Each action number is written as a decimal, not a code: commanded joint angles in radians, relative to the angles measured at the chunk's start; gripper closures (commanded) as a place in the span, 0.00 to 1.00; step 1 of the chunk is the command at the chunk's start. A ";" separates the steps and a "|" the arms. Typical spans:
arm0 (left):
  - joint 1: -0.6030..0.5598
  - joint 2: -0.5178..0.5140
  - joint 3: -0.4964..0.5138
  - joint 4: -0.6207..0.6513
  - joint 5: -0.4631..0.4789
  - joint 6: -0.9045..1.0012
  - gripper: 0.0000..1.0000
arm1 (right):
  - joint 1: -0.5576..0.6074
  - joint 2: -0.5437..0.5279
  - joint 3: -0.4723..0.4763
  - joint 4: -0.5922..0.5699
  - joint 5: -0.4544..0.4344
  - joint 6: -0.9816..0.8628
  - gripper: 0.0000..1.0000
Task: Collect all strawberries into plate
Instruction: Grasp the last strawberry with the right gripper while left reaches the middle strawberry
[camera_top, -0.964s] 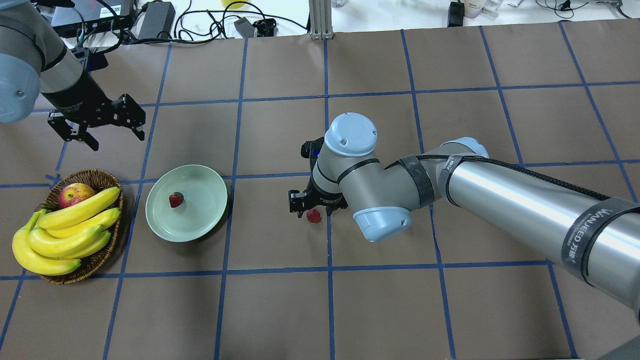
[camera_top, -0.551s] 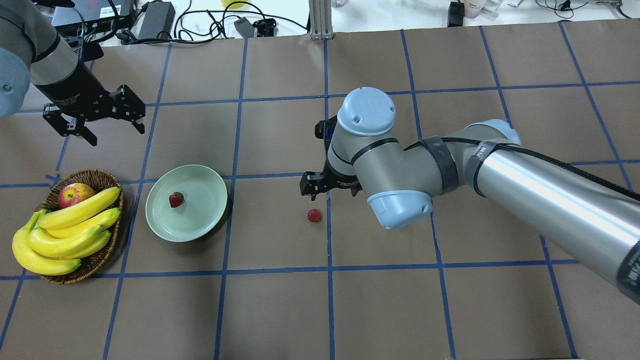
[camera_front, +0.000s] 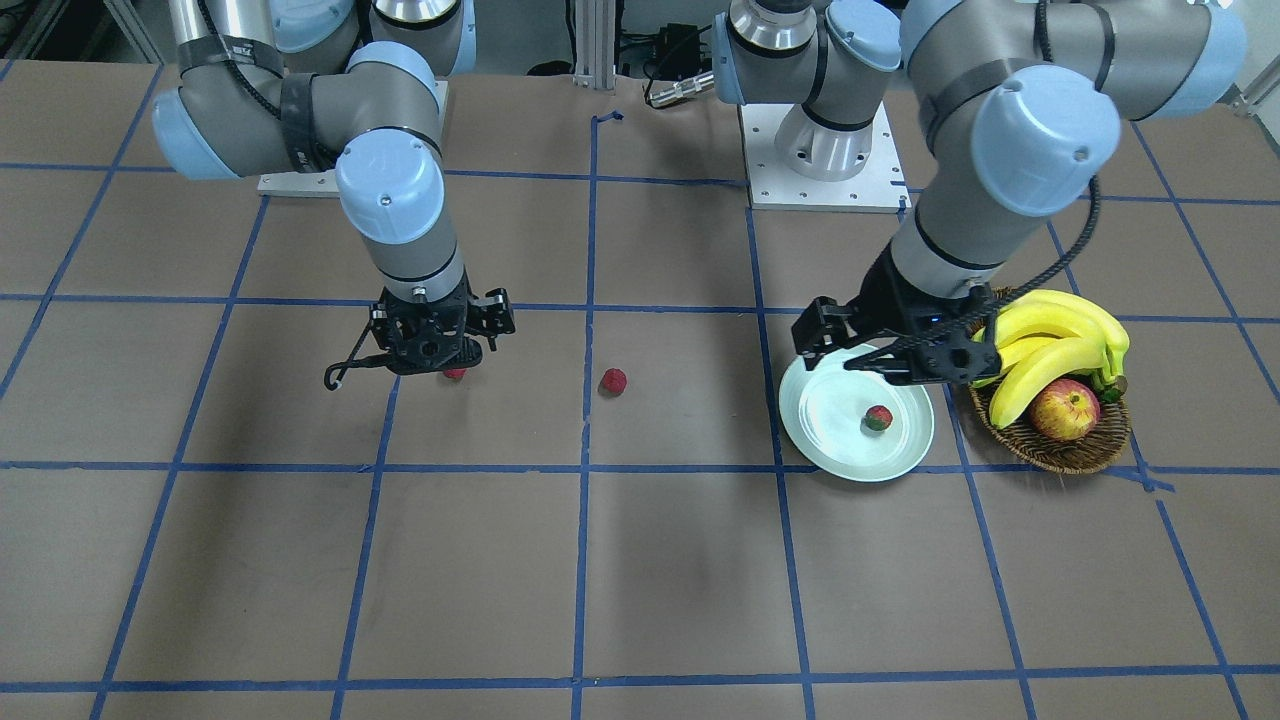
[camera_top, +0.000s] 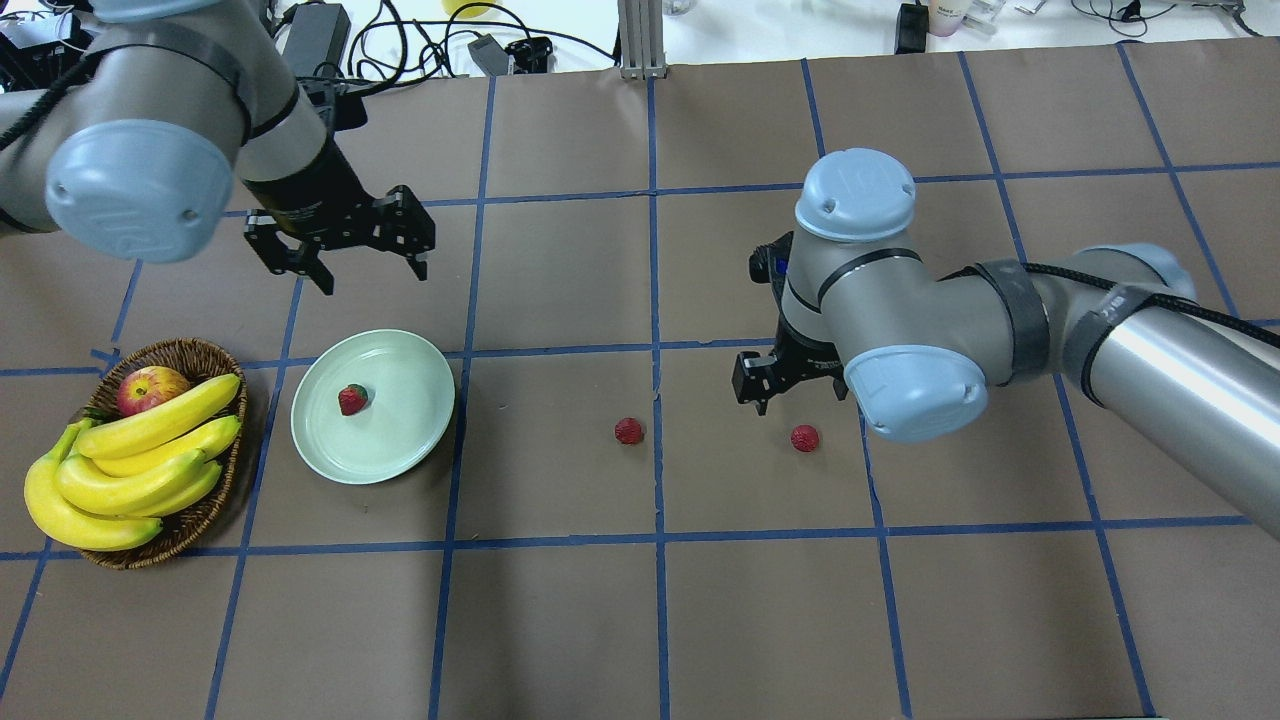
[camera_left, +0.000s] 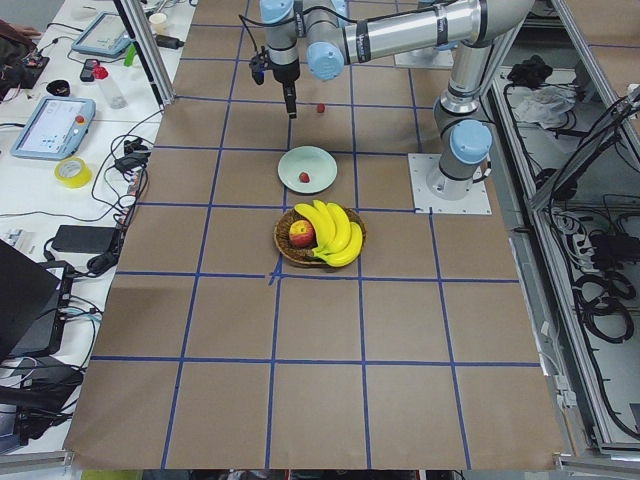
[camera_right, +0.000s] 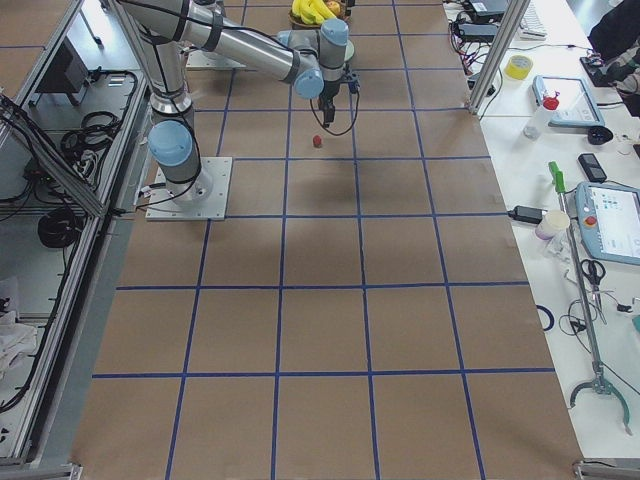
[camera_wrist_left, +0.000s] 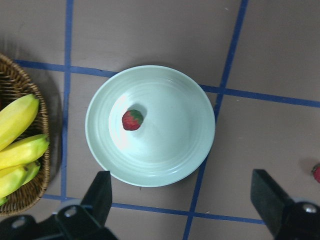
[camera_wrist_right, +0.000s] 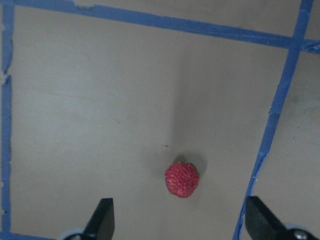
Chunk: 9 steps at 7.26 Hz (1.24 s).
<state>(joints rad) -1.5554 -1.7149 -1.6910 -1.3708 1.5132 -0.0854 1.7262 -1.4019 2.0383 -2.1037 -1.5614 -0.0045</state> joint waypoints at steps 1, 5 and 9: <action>-0.089 -0.043 -0.129 0.208 -0.079 -0.054 0.00 | -0.042 0.007 0.126 -0.157 0.014 -0.022 0.10; -0.253 -0.155 -0.200 0.395 -0.151 -0.080 0.00 | -0.040 0.055 0.123 -0.238 0.103 0.060 0.14; -0.311 -0.233 -0.280 0.512 -0.151 -0.083 0.00 | -0.040 0.070 0.134 -0.242 0.074 0.051 0.35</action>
<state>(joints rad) -1.8570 -1.9290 -1.9456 -0.8868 1.3615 -0.1684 1.6859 -1.3364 2.1673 -2.3459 -1.4681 0.0512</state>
